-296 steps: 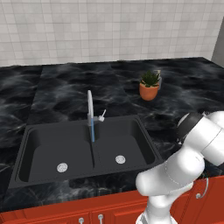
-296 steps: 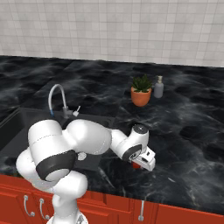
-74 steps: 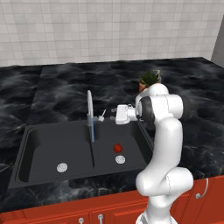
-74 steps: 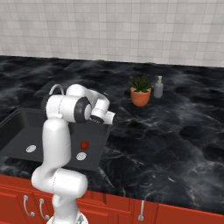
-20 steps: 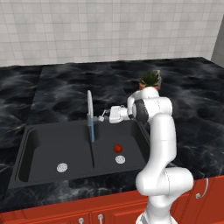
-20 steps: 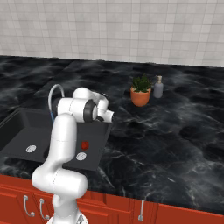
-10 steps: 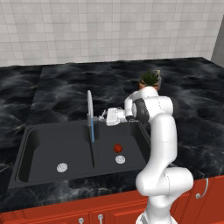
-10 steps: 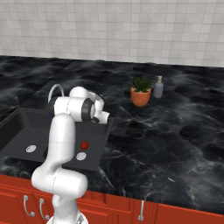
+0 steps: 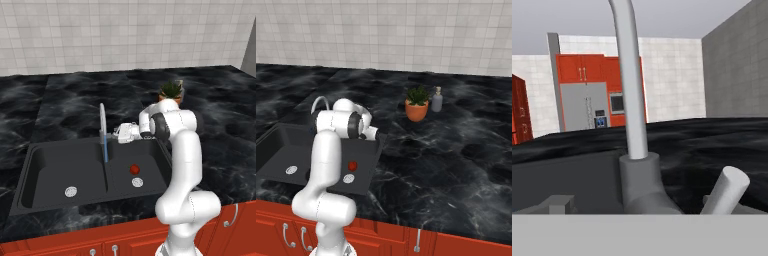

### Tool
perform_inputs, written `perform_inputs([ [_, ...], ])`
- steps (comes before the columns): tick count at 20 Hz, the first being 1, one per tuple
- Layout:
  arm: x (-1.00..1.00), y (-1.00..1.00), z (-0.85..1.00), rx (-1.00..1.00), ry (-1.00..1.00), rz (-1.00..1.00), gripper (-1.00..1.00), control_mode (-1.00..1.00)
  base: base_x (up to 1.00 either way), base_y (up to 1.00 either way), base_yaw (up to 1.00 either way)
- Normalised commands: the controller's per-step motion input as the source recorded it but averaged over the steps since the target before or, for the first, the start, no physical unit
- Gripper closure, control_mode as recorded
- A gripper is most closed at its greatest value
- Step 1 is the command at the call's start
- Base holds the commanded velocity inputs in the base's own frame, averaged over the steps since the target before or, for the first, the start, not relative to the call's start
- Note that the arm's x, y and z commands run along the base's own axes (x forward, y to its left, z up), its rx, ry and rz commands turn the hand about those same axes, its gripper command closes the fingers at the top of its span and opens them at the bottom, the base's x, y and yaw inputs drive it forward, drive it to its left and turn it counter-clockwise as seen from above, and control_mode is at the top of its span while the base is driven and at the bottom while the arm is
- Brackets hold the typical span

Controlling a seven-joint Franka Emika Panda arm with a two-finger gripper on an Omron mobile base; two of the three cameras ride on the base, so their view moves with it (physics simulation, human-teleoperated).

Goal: Turn on the sink faucet. Then move the bell pepper from the counter to the sink. Turn off the sink. Move the vegetable from the sink to the pot next to the stove. Finally move the pot to the front right burner.

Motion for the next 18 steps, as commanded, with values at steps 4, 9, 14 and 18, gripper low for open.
perform_inputs([
  [4, 0.0, 0.16, 0.17, 0.0, 0.0, 0.0, -1.0, -1.0, 0.0, 0.0, 0.0],
  [9, 0.0, 0.39, 0.38, 0.0, 0.0, 0.0, -1.0, -1.0, 0.0, 0.0, 0.0],
  [14, 0.01, 0.68, 0.46, -0.06, 0.0, 0.01, -1.0, -1.0, 0.0, 0.0, 0.0],
  [18, 0.0, 0.74, 0.46, -0.08, 0.0, 0.01, -1.0, -1.0, 0.0, 0.0, 0.0],
])
